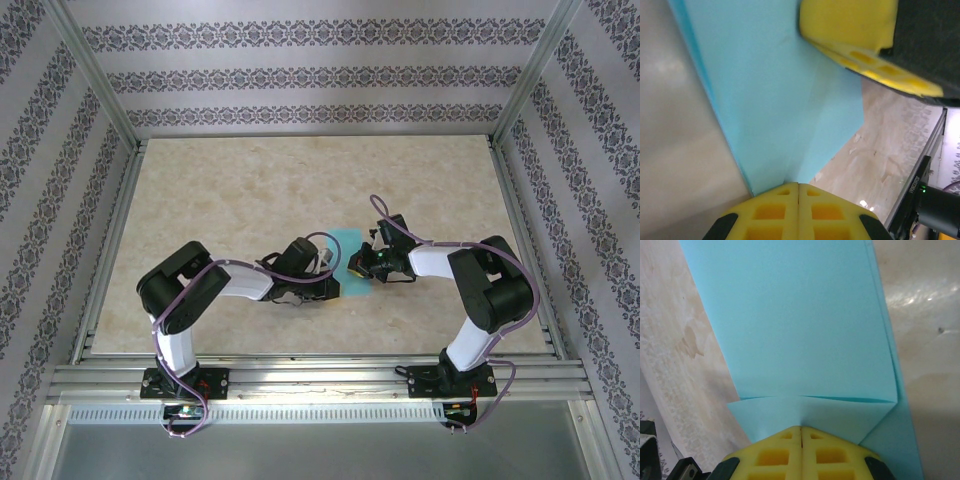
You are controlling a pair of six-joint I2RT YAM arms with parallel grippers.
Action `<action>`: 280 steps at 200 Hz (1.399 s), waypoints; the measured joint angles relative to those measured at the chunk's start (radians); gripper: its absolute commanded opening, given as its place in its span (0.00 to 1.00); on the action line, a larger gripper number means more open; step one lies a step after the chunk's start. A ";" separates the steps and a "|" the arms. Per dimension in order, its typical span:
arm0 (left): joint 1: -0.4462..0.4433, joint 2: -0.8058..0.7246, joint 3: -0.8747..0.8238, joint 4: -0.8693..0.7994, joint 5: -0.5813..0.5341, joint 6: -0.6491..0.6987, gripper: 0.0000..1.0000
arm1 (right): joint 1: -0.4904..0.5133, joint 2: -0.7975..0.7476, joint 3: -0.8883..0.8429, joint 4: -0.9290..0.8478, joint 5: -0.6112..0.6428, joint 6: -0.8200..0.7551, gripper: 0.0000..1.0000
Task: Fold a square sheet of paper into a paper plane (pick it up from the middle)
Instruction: Fold the triangle a second time at the center of the table.
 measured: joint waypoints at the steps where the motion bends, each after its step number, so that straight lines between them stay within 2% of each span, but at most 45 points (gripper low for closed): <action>1: 0.000 -0.002 -0.004 0.003 0.002 -0.002 0.03 | 0.000 0.000 0.000 0.000 0.000 0.000 0.00; 52: 0.000 -0.079 -0.050 -0.015 0.008 -0.034 0.04 | -0.005 0.001 0.000 0.001 -0.006 -0.010 0.00; 91: 0.001 -0.135 0.056 -0.087 -0.006 -0.004 0.03 | -0.005 0.001 0.000 0.002 -0.006 -0.011 0.00; 140: 0.013 -0.056 0.173 -0.158 -0.024 0.036 0.02 | -0.005 0.001 0.000 0.002 -0.007 -0.011 0.00; 219: 0.014 0.066 0.208 -0.275 -0.038 0.084 0.01 | -0.005 0.001 0.000 0.002 -0.008 -0.010 0.00; 280: 0.014 0.061 0.165 -0.207 -0.036 0.089 0.00 | -0.004 -0.013 0.000 -0.016 -0.001 -0.020 0.00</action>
